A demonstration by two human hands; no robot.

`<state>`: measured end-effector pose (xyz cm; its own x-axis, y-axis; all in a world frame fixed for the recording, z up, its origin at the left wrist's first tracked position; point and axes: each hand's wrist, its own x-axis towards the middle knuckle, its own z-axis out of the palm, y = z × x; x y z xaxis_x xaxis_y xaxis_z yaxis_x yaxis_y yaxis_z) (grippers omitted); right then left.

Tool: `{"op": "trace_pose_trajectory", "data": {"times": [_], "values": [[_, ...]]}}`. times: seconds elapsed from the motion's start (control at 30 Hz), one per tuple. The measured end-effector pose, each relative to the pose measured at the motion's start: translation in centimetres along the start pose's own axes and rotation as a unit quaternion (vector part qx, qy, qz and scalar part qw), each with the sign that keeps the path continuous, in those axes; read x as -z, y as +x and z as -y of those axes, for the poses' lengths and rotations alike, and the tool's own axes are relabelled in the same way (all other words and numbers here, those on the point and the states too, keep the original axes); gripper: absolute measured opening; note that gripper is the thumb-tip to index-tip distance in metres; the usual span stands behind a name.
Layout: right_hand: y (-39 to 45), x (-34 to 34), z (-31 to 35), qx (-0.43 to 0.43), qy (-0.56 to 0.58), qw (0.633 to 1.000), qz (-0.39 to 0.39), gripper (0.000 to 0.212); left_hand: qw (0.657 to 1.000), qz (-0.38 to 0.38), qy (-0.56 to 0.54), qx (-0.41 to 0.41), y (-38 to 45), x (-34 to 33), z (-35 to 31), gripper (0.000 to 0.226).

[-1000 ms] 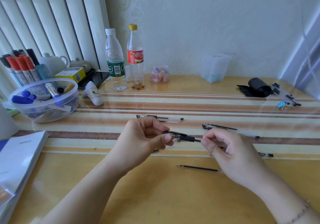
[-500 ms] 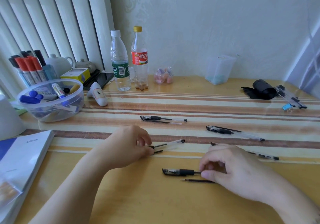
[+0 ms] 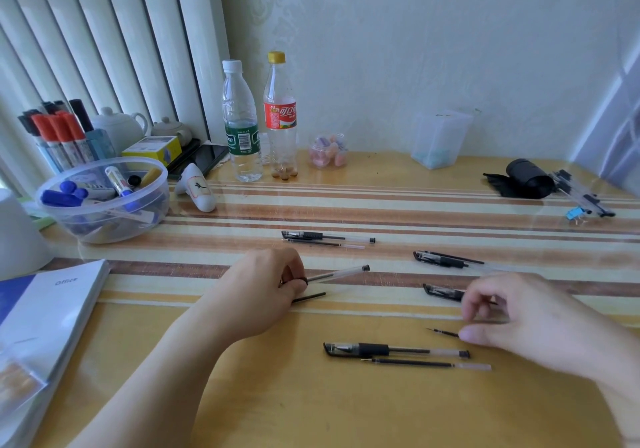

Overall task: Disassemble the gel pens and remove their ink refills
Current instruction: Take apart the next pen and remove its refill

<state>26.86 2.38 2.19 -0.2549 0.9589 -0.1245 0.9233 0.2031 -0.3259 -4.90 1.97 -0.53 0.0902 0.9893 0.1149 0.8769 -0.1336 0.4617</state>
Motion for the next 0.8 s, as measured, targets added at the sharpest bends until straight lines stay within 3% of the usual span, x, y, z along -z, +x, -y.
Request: {"op": "trace_pose_trajectory", "data": {"times": [0.4, 0.53, 0.8], "values": [[-0.2, -0.3, -0.1, 0.018, -0.045, 0.998, 0.037, 0.008, 0.999, -0.009, 0.026, -0.023, 0.0, -0.3, 0.3, 0.005], [-0.2, -1.1, -0.3, 0.036, -0.086, 0.995, 0.03, 0.019, 0.999, -0.017, 0.023, -0.032, 0.0, -0.5, 0.0, 0.01], [0.2, -1.9, 2.1, 0.056, 0.075, 0.986, -0.14, 0.023, 0.995, -0.057, 0.053, -0.064, -0.1, -1.8, -1.0, 0.021]]}}
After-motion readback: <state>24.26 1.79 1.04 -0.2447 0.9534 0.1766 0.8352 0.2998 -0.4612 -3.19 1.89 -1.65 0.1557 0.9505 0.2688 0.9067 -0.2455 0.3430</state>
